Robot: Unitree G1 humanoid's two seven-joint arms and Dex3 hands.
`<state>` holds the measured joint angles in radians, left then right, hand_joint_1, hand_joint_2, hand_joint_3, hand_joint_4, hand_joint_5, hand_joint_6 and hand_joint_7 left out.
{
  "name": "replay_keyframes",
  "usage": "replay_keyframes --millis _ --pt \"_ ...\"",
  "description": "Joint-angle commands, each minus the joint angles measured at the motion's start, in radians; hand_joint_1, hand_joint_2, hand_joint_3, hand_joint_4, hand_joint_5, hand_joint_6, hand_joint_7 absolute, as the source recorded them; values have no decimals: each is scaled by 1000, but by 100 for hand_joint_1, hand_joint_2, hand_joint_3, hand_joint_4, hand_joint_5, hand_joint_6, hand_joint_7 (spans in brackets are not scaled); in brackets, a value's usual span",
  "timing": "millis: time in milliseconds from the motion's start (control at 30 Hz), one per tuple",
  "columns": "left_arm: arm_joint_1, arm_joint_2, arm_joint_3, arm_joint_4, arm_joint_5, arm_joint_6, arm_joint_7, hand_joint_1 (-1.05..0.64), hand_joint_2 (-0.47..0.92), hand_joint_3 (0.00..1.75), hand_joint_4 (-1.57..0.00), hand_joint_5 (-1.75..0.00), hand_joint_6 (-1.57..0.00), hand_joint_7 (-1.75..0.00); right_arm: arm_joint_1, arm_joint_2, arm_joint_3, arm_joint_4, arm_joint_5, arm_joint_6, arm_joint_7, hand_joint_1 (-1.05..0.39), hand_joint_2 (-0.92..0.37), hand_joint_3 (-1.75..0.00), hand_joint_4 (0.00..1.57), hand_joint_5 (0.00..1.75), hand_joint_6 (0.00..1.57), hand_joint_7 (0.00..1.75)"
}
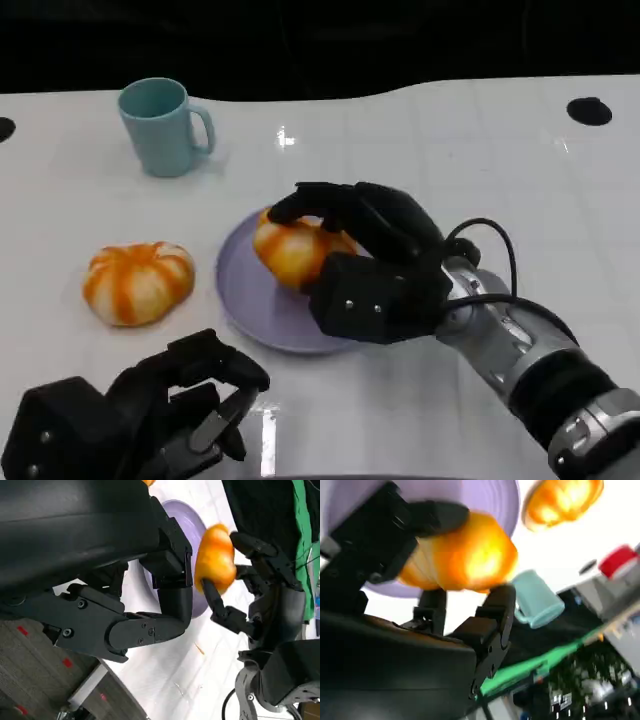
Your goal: Grasp the bread from the table and place it into the plate.
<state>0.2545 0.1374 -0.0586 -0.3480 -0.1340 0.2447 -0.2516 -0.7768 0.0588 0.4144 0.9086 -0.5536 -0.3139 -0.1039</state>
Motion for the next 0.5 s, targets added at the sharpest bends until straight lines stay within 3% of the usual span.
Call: replay_keyframes --millis 33,267,500 --pt "1 9 -3 -12 17 0 12 -39 92 51 -66 -175 -60 -137 3 -47 24 -85 -3 52 111 -56 -92 -27 1 36 30 0" --pt "2 7 -3 -13 15 -3 10 -39 92 52 -67 -175 -60 -138 68 -91 34 -219 3 108 214 -64 -92 -31 0 34 31 1" --pt "0 4 -1 -10 11 -5 8 -40 92 52 -67 -175 -60 -138 163 -135 6 -401 37 146 276 -62 -92 -31 4 41 31 1"
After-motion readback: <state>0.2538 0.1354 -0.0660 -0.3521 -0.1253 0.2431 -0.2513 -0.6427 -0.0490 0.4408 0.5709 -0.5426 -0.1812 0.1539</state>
